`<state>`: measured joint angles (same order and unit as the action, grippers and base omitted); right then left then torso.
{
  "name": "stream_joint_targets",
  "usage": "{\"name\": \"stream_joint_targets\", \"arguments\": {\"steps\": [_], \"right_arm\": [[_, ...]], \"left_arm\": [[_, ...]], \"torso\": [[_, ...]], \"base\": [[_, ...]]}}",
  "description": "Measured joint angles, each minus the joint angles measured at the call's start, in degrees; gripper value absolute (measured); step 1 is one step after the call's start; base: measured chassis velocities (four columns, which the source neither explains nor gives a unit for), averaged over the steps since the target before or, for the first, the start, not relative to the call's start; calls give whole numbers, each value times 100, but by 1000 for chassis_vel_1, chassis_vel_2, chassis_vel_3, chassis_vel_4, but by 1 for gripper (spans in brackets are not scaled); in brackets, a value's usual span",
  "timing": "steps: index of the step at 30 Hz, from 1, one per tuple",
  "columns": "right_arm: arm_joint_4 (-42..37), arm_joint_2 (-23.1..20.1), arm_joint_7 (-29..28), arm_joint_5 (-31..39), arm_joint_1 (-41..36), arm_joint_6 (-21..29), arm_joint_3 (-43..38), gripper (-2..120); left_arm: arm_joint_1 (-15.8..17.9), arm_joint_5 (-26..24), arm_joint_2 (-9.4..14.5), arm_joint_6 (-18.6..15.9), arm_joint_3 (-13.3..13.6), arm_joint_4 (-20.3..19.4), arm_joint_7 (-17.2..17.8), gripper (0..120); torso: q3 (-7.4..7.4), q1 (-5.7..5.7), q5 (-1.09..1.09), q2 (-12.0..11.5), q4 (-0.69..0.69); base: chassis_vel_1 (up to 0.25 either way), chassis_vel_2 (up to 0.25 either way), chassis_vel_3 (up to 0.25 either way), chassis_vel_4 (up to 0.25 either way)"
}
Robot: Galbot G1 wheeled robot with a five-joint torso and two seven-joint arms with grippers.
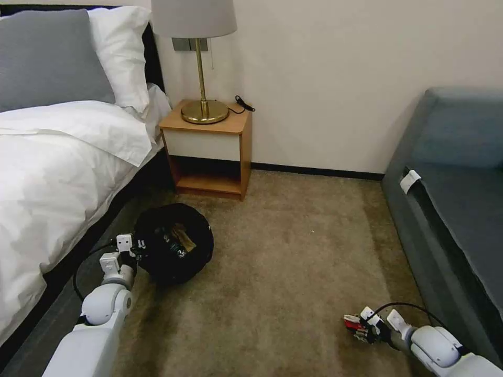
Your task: Pick up the trash bin, then pick up the garbage on the floor and place it into the trash bin.
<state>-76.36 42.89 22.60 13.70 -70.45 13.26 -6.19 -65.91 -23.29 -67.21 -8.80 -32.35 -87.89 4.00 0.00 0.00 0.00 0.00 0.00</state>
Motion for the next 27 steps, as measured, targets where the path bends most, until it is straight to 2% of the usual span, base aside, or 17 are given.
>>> {"name": "stream_joint_targets", "arguments": {"steps": [2,4,7,8,10,27], "right_arm": [[0,5,1,2,4,-8,1,27],[0,5,1,3,6,-11,1,24],[1,7,4,4,12,-30,-4,8],[1,7,4,4,12,-30,-4,8],[1,13,9,3,17,-46,-22,0],[-145,87,36,-15,-74,-87,-215,0]], "left_arm": [[15,-1,-17,1,22,0,-2,0],[16,-1,-20,0,26,0,-3,0],[13,1,-25,0,31,-18,-4,0],[13,1,-25,0,31,-18,-4,0],[-5,1,-25,1,28,-34,-4,0],[-97,5,-9,11,4,-97,-9,0]], "torso": [[0,0,-1,0,0],[0,0,0,0,0],[0,0,0,0,0],[0,0,0,0,0],[0,0,0,0,0],[0,0,0,0,0]], "base": [[0,0,0,0],[0,0,0,0],[0,0,0,0],[0,0,0,0],[0,0,0,0],[0,0,0,0]]}}
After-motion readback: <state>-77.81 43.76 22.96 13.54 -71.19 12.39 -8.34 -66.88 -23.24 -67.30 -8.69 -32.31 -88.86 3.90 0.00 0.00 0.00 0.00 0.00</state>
